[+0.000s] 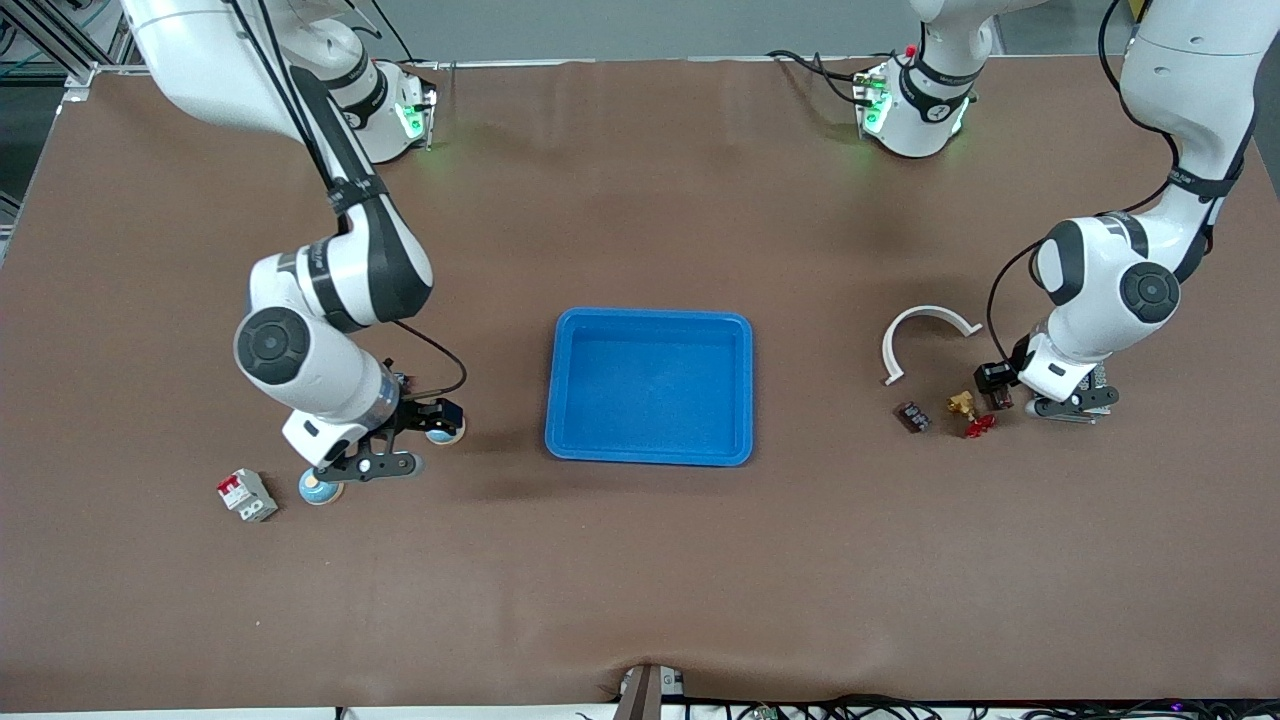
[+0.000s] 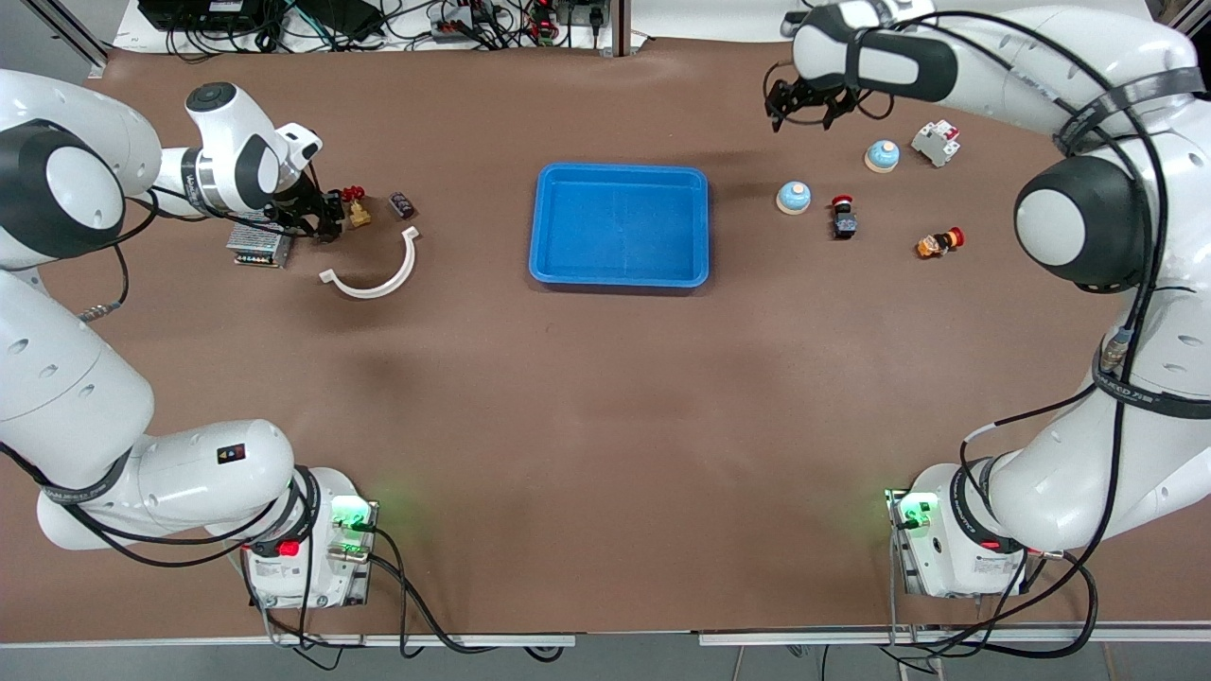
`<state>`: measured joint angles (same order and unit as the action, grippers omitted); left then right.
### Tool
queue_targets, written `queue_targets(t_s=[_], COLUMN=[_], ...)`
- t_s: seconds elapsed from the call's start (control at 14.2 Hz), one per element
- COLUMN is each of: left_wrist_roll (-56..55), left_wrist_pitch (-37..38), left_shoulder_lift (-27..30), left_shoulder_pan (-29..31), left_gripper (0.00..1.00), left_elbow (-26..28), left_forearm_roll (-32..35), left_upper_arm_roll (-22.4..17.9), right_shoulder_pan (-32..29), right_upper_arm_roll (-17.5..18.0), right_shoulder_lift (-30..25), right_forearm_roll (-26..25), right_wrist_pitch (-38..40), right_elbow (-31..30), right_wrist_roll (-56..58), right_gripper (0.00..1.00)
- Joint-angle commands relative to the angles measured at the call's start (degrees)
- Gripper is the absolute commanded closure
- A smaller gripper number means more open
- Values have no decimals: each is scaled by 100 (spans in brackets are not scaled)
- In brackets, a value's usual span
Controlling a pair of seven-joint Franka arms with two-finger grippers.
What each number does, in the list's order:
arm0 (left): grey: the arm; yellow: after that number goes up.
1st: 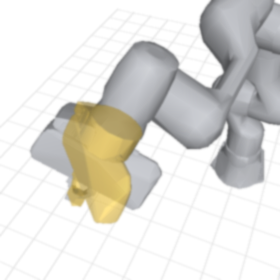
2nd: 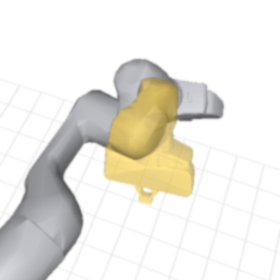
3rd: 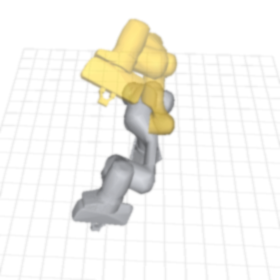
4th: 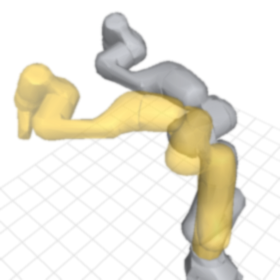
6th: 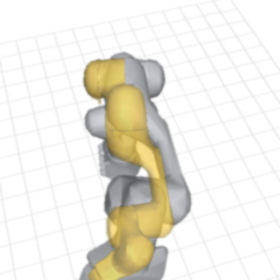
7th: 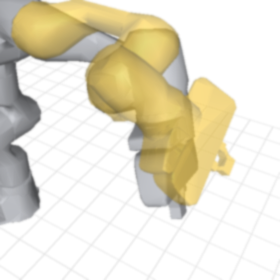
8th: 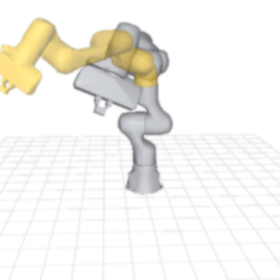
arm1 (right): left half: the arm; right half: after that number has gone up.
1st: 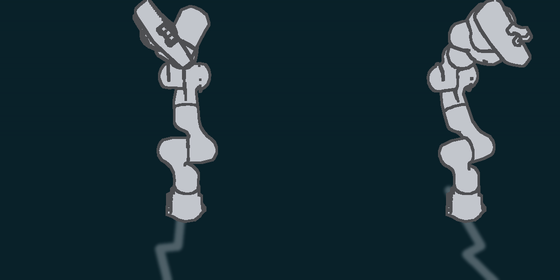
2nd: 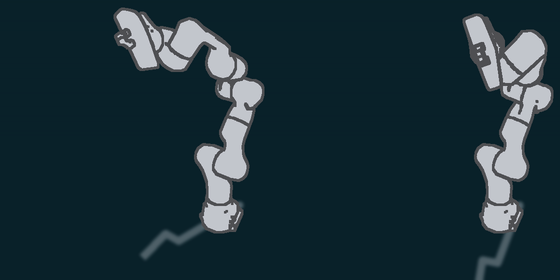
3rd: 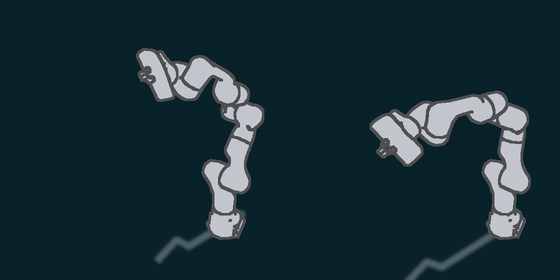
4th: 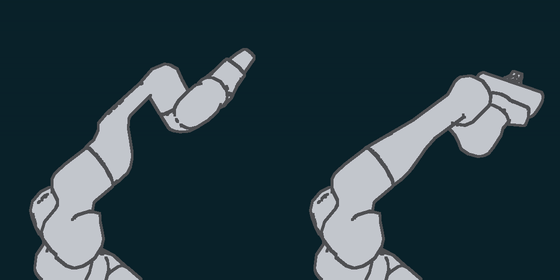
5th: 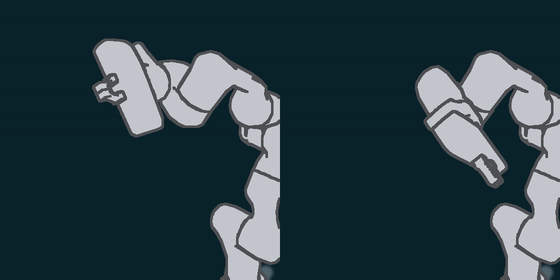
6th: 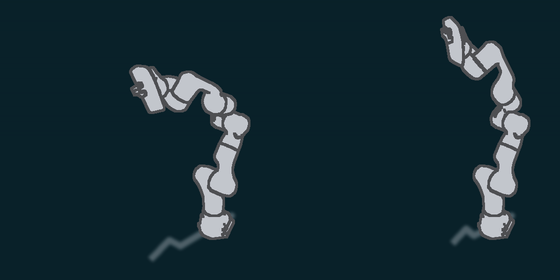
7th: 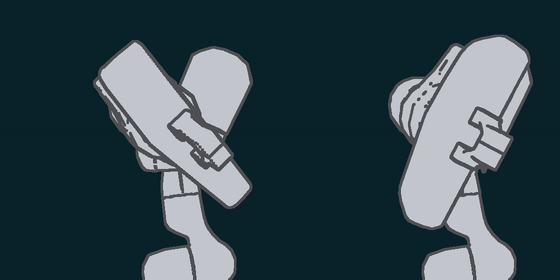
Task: Place electrolytic capacitor and blue bell in tray
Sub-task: 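Grasp the capacitor with the left gripper while the right gripper grips the bell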
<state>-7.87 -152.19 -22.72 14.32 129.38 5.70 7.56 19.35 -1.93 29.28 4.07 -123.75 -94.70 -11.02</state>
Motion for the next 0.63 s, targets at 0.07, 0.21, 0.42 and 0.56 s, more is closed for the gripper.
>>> queue_targets(t_s=[0.07,0.21,0.42,0.56], left_wrist_roll=[-57,-65,-65,-397], left_wrist_pitch=[-66,-39,336,1055], left_shoulder_lift=[-13,75,530,839], left_shoulder_pan=[62,63,10,-86], left_gripper=[100,100,100,100], left_elbow=[-36,-44,-97,-412], left_forearm_roll=[133,142,142,133], left_upper_arm_roll=[17,17,79,280], right_shoulder_pan=[78,43,17,-1], right_upper_arm_roll=[-53,-53,-53,-53], right_shoulder_lift=[-2,-2,25,69], right_forearm_roll=[-20,-20,-20,-20], right_wrist_pitch=[-105,-158,-167,-333], right_elbow=[-242,-321,-356,-426], right_wrist_roll=[169,581,890,1196], right_gripper=[0,0,0,0])
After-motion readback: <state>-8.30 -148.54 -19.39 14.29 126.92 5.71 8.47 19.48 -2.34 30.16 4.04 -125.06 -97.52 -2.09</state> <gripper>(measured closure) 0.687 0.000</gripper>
